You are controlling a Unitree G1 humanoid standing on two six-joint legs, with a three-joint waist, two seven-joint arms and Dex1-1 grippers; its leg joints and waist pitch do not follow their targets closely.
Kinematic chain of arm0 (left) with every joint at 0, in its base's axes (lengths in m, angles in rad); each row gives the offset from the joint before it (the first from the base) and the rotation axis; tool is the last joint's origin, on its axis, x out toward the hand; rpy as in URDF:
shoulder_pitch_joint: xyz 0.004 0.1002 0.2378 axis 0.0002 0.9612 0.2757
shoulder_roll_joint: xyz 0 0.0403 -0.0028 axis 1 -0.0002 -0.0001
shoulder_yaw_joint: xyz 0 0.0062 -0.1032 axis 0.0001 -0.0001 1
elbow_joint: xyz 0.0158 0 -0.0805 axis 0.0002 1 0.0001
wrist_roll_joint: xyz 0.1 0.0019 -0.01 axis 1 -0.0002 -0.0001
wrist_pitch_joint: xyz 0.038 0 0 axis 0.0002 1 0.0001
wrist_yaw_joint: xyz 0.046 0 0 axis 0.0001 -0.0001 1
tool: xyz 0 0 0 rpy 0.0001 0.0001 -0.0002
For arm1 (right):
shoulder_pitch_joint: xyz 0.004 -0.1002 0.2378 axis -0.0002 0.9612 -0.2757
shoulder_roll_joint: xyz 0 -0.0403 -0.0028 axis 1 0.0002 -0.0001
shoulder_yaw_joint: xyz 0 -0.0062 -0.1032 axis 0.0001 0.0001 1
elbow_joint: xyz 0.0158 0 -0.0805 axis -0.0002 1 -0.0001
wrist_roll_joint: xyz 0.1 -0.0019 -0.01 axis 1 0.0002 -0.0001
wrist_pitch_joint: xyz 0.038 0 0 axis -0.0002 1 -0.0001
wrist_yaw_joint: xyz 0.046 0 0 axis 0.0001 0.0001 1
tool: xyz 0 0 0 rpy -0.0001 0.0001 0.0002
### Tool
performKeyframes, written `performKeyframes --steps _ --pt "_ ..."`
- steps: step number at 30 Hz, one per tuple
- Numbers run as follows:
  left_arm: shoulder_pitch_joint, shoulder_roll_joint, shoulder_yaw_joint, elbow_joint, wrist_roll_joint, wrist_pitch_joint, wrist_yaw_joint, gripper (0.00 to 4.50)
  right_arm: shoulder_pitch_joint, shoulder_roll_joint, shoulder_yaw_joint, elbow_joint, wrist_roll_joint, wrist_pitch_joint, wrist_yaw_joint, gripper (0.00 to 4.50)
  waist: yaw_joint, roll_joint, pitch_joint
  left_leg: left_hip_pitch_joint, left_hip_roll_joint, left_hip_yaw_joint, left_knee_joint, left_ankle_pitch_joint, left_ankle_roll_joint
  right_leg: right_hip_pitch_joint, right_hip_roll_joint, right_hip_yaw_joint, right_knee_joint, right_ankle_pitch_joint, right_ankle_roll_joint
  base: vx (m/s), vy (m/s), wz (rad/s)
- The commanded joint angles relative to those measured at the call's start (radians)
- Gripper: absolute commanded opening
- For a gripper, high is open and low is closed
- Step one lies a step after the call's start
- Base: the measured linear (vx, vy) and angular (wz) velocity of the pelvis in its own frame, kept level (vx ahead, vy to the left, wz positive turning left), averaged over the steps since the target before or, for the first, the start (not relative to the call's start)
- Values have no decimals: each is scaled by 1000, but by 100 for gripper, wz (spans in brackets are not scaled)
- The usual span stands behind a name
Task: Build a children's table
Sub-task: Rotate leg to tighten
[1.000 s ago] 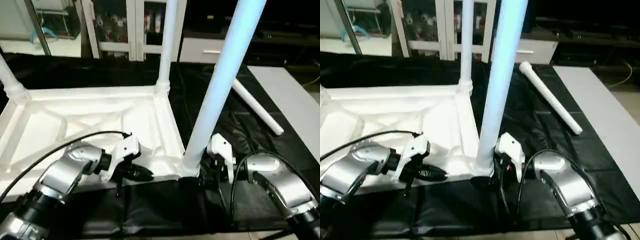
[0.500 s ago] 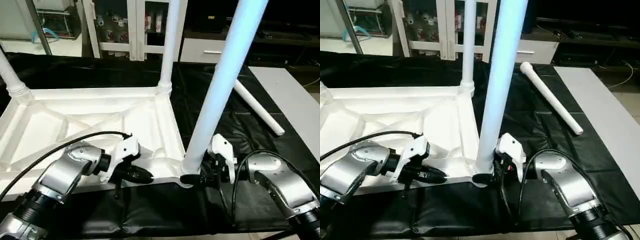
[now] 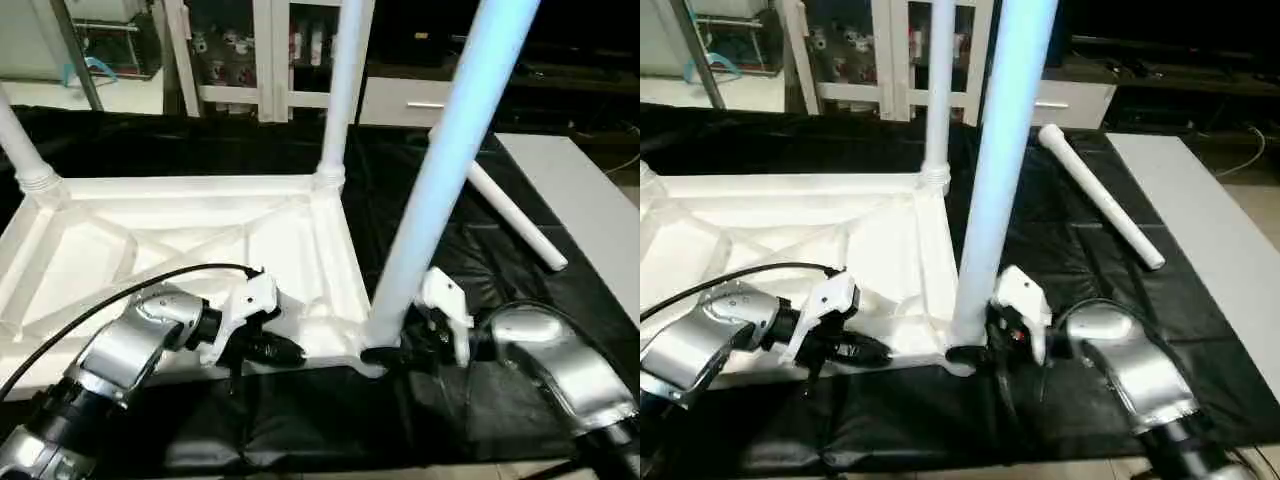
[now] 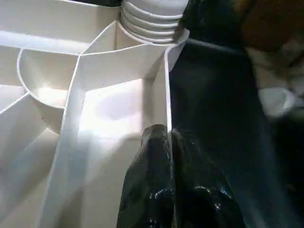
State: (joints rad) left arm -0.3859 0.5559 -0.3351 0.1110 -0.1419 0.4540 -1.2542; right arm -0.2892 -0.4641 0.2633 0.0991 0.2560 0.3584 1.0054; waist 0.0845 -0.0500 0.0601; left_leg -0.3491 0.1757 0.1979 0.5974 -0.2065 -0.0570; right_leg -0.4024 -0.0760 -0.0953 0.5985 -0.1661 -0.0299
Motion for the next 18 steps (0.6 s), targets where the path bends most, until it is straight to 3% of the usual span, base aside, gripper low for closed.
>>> performKeyframes --steps 1,2,3,6,7,8,9,12,14,15,16,18 --pt "-24 -60 -27 -8 -5 -22 32 0 -42 65 -9 64 -34 16 -130 265 -11 10 -59 10 63 -32 -76 -204 1 44 -88 67 -81 -350 -171 0 0 0" --pt "-31 -91 -15 16 7 -15 89 0 -73 122 -25 132 -51 13 -217 265 -13 9 -58 7 63 -36 -77 -211 -6 48 -88 65 -81 -371 -163 0 0 0" --pt "-35 -105 -9 27 13 -10 116 0 -83 141 -30 155 -57 11 -245 264 -26 10 -56 9 62 -40 -77 -252 -24 44 -88 61 -88 -432 -147 0 0 0" --pt "-67 -209 35 108 54 32 324 0 -154 252 -56 288 -76 7 -402 264 -36 10 -55 14 62 -41 -75 -284 -29 38 -87 61 -94 -459 -137 0 0 0" --pt "-67 -209 35 108 54 32 324 0 -154 252 -56 288 -76 7 -402 264 -42 10 -55 13 61 -43 -74 -296 -30 38 -89 59 -96 -484 -130 0 0 0" --pt "-95 -273 74 156 68 78 453 0 -216 321 -79 390 -82 -6 -507 264 -42 6 -57 12 61 -43 -73 -291 -30 39 -90 59 -96 -484 -126 0 0 0" --pt "-119 -320 104 194 77 100 548 0 -276 376 -106 489 -87 -23 -608 264 -53 4 -58 11 59 -45 -71 -291 -35 37 -90 56 -96 -497 -130 0 0 0" --pt "-162 -387 153 267 99 83 699 0 -378 451 -168 660 -86 -57 -786 264 -60 1 -59 7 56 -45 -70 -279 -29 39 -90 55 -98 -499 -115 0 0 0" --pt "-175 -404 157 290 119 60 748 0 -409 473 -195 713 -76 -70 -839 264 -55 3 -61 9 57 -42 -69 -266 -18 37 -90 57 -99 -466 -107 0 0 0" --pt "-190 -430 163 316 135 34 803 0 -444 496 -225 771 -60 -83 -894 264 -58 -10 -64 6 59 -39 -71 -250 -12 35 -89 59 -93 -431 -112 0 0 0" --pt "-201 -453 161 336 149 13 840 0 -472 514 -241 814 -57 -99 -928 264 -57 -6 -67 7 59 -40 -70 -234 -13 37 -88 59 -86 -408 -119 0 0 0" --pt "-209 -475 155 351 162 -3 863 0 -498 530 -251 848 -57 -114 -953 264 -48 -8 -70 5 59 -32 -66 -177 4 38 -89 63 -75 -298 -144 0 0 0"
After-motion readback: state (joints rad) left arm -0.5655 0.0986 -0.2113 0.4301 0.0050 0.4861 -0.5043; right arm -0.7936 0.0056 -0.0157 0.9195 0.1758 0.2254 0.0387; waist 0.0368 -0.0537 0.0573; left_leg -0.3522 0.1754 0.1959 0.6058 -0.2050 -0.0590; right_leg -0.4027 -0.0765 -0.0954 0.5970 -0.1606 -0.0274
